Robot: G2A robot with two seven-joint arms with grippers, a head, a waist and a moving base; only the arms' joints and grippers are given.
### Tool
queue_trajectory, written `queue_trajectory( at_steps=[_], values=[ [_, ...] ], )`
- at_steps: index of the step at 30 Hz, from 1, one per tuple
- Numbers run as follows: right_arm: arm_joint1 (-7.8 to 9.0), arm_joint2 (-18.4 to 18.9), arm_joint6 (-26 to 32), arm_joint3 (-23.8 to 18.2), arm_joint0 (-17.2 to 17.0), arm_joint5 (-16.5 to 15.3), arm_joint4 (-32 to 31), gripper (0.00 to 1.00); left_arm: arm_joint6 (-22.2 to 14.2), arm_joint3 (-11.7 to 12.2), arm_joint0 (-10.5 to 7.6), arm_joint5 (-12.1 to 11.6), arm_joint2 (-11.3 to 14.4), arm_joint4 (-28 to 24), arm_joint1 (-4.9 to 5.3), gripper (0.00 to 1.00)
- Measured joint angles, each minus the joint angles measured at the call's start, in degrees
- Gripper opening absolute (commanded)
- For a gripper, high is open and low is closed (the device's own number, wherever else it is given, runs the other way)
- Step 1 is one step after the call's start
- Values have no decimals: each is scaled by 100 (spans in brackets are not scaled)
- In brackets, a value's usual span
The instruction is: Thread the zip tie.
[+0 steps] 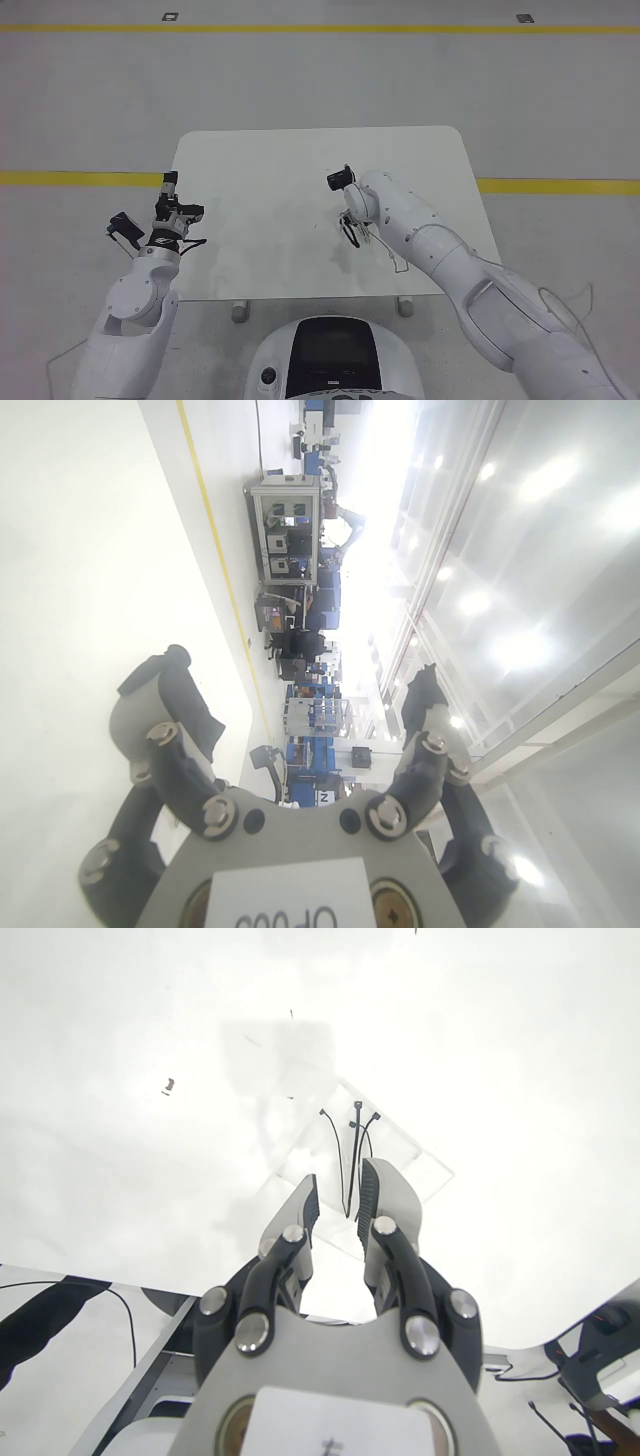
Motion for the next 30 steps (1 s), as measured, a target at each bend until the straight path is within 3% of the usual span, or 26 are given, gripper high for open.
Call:
queue_trajectory(
  at_steps=[4, 30],
  values=[
    [-94, -30, -108, 229, 27, 6, 5, 9, 0, 0, 0, 0, 0, 0, 0, 100],
    [-628, -100, -693, 1558, 238, 7, 39, 14, 0, 0, 0, 0, 0, 0, 0, 100]
  ],
)
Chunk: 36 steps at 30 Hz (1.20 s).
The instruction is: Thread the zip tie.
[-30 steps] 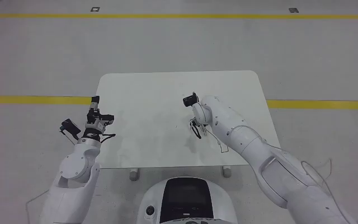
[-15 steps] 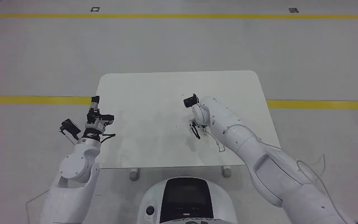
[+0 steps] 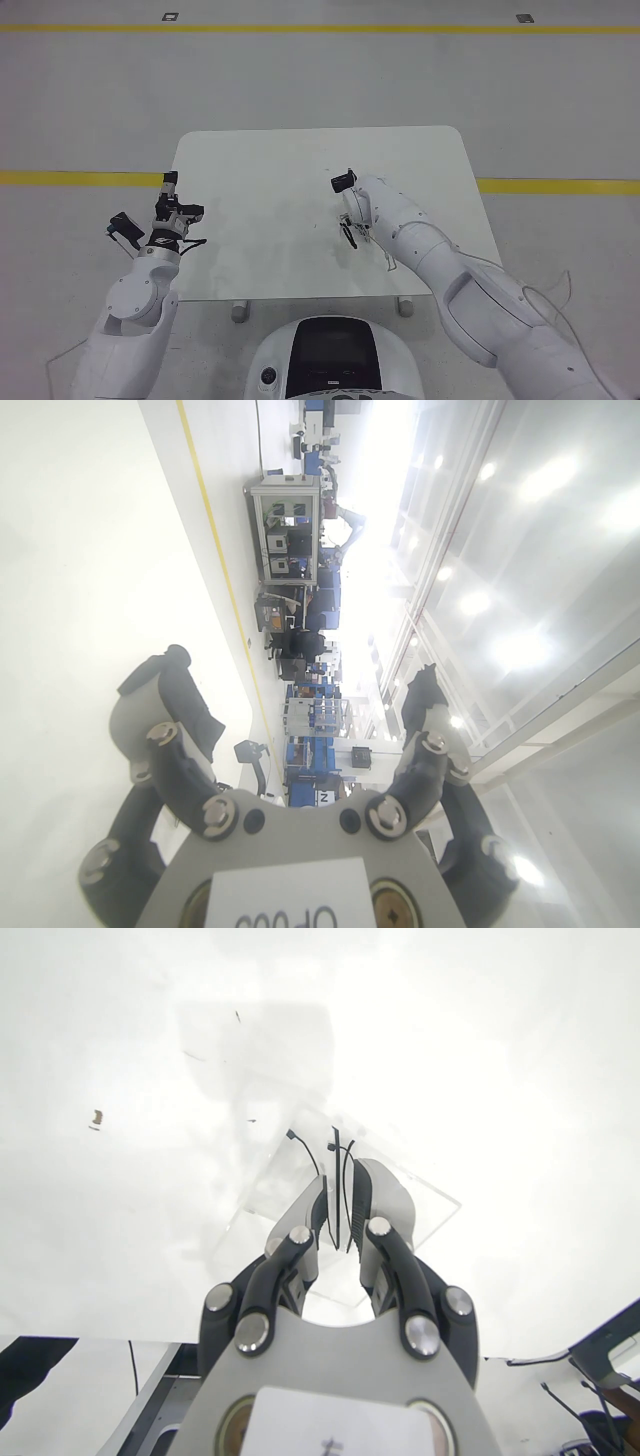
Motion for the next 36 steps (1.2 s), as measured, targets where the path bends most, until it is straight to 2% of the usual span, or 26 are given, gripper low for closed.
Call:
queue_trajectory(
  at_steps=[13, 18, 22, 29, 36],
  values=[
    [-226, 35, -121, 557, 117, -171, 55, 11, 0, 0, 0, 0, 0, 0, 0, 100],
    [-301, 62, -140, 739, 163, -258, 104, 0, 0, 0, 0, 0, 0, 0, 0, 100],
    [-360, 76, -165, 864, 200, -300, 114, 0, 0, 0, 0, 0, 0, 0, 0, 100],
    [-420, 115, -106, 903, 317, -300, 81, 0, 0, 0, 0, 0, 0, 0, 0, 100],
    [-376, 178, 90, 770, 402, -469, -27, 0, 0, 0, 0, 0, 0, 0, 0, 100]
  ],
)
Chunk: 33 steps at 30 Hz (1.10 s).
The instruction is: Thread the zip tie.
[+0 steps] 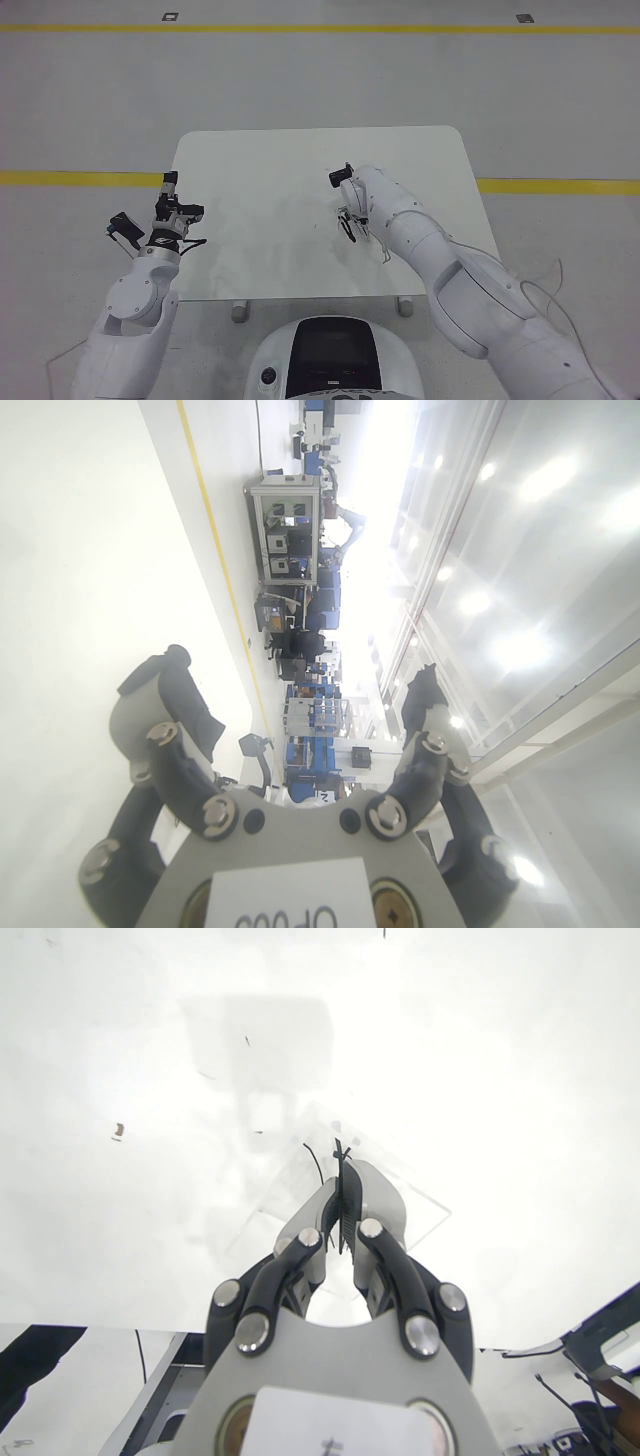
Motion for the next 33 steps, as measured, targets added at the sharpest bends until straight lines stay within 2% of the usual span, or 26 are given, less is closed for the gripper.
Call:
queue_trajectory(
  at_steps=[9, 16, 22, 25, 29, 33],
  values=[
    [175, 193, 358, -328, -4, -278, -82, 0, 0, 0, 0, 0, 0, 0, 0, 100],
    [464, 581, 512, -820, -108, -484, -28, 0, 0, 0, 0, 0, 0, 0, 0, 100],
    [826, 1125, 761, -1709, -421, -500, 1, 0, 0, 0, 0, 0, 0, 0, 0, 100],
    [1032, 1419, 1000, -2440, -732, -389, -154, 0, 0, 0, 0, 0, 0, 0, 0, 100],
    [1202, 1689, 1124, -3279, -1069, -282, -353, 0, 0, 0, 0, 0, 0, 0, 0, 100],
    [1198, 1683, 1115, -3195, -1055, -284, -346, 0, 0, 0, 0, 0, 0, 0, 0, 100]
  ],
)
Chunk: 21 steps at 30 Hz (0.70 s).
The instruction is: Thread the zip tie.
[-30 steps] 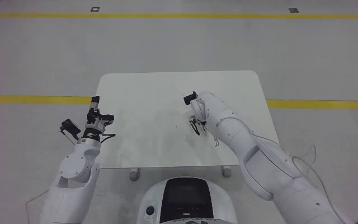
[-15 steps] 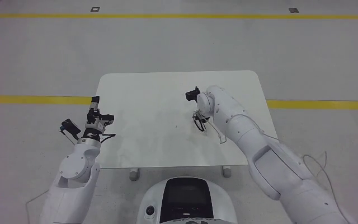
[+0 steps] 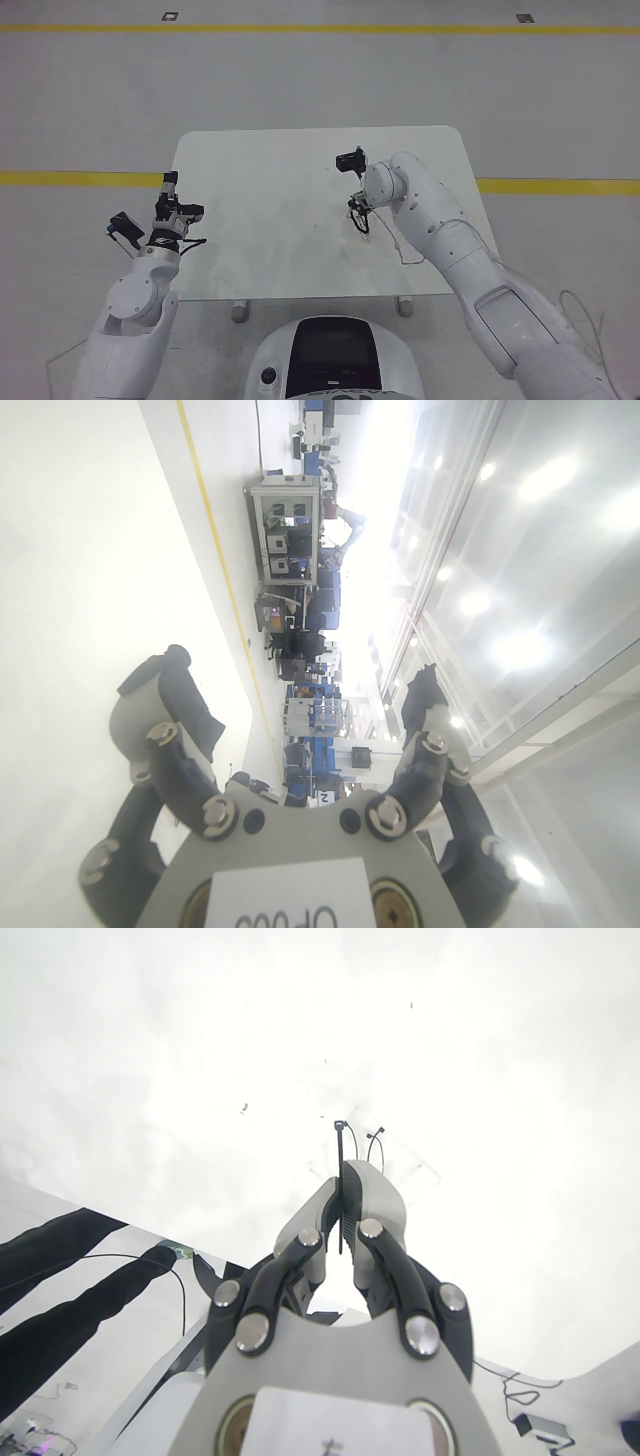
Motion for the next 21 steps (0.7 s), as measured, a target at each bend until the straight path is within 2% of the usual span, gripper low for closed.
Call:
queue_trajectory(
  at_steps=[7, 9, 16, 18, 21],
  values=[
    [-1, 60, -92, -70, -55, 10, 97, 0, 0, 0, 0, 0, 0, 0, 0, 100],
    [0, 188, -295, -248, -138, 182, 329, 0, 0, 0, 0, 0, 0, 0, 0, 100],
    [-109, 418, -610, -787, -345, 1226, 1231, 0, 0, 0, 0, 0, 0, 0, 0, 100],
    [-134, 472, -763, -836, -378, 1273, 1469, 0, 0, 0, 0, 0, 0, 0, 0, 100],
    [-136, 483, -799, -841, -384, 1259, 1508, 0, 0, 0, 0, 0, 0, 0, 0, 100]
  ],
)
